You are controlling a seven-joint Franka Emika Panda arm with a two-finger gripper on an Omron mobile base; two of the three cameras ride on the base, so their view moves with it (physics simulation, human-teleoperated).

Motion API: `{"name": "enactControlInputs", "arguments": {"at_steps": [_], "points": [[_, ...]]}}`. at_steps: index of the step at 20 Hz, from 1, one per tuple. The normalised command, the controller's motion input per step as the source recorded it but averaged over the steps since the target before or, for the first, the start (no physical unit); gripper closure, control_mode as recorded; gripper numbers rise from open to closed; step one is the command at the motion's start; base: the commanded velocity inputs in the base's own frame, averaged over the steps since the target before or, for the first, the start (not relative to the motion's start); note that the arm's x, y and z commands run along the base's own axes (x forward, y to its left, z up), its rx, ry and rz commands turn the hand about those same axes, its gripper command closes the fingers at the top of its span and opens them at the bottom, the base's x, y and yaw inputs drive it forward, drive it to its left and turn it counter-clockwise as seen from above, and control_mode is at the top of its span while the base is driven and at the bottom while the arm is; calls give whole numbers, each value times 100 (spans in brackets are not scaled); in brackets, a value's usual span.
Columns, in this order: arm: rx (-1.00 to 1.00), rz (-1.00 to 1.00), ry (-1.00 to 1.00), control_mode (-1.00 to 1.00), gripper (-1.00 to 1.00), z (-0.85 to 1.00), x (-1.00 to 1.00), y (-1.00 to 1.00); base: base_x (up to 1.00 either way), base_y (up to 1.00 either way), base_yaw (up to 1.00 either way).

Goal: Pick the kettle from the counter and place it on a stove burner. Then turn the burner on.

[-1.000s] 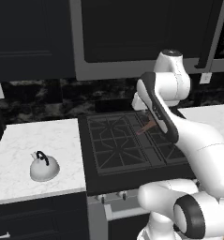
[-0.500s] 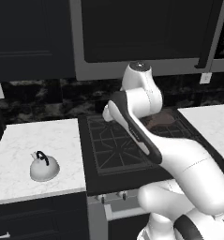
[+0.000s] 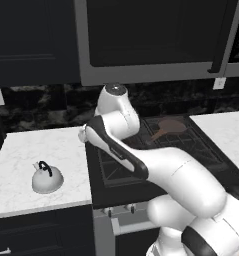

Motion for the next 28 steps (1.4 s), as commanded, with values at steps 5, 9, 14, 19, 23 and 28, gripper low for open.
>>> {"name": "enactControlInputs", "arguments": {"at_steps": [5,9,14,19,23,28], "points": [[0,20,0,-100,-100,-75,59,100,0,0,0],[0,22,0,-100,-100,-91,43,100,0,0,0],[-8,22,1,-100,-100,-54,11,100,0,0,0],[0,3,-4,-100,-100,10,-5,21,0,0,0],[0,-7,-9,-100,-100,74,-4,26,0,0,0],[-1,0,17,-100,-100,-38,22,40,0,0,0]]}}
